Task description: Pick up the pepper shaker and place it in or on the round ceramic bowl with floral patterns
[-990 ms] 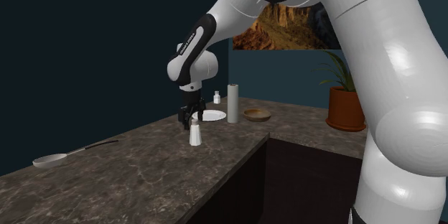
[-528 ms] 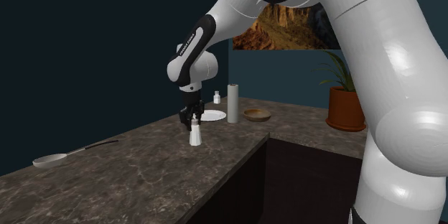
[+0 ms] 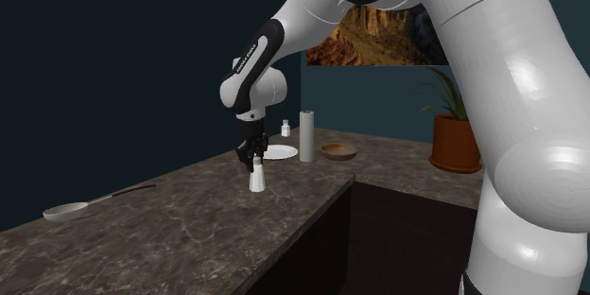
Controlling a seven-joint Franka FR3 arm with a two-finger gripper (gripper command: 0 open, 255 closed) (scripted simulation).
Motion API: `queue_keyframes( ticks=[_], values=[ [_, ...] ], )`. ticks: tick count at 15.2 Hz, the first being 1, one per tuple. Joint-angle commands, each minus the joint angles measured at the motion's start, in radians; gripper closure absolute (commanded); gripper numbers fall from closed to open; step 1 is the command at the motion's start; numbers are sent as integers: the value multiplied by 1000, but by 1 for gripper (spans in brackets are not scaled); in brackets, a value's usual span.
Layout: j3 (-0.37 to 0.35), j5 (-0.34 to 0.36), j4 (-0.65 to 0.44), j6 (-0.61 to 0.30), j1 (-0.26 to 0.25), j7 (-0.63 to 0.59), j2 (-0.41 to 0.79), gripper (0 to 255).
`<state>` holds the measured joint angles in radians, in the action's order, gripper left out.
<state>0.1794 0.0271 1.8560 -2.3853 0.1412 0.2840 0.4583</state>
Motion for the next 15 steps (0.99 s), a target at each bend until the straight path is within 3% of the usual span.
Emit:
queue_keyframes(
  ticks=[1,15],
  values=[
    [0,0,1,0,0,0,0,255],
    [9,14,-50,152,-8,3,-102,255]
  ],
)
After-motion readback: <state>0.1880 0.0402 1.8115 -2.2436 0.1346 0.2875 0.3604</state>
